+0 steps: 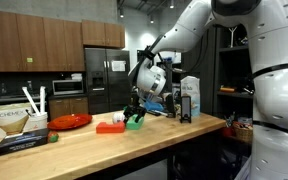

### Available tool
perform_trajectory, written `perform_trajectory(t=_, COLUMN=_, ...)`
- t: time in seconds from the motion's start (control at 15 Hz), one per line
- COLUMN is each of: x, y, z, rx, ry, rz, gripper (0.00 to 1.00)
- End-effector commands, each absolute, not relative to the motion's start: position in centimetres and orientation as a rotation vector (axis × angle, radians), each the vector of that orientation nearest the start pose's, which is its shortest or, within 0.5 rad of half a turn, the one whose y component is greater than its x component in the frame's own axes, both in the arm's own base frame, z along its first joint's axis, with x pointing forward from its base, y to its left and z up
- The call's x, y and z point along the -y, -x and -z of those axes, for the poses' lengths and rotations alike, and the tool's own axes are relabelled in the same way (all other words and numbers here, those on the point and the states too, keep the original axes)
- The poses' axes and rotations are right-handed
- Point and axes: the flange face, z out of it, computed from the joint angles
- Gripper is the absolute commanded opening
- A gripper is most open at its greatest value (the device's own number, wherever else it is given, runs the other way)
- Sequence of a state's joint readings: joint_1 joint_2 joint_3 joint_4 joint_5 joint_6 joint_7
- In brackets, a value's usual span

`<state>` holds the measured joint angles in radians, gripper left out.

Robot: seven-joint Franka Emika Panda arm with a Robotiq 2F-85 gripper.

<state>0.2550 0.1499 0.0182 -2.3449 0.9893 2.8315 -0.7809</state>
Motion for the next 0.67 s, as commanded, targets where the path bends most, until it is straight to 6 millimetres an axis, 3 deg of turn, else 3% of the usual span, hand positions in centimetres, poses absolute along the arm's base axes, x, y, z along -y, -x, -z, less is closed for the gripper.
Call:
perform_trajectory(t=0.0, x=-8.7, y=-50.6, z=-26.7, rx=0.248, ry=2.858, rz=0.517, gripper=1.00)
perform_trajectory(t=0.6, x=-4.5, y=-50.3, z=-26.2, rx=0.316, ry=3.113, rz=0.486, gripper=1.00)
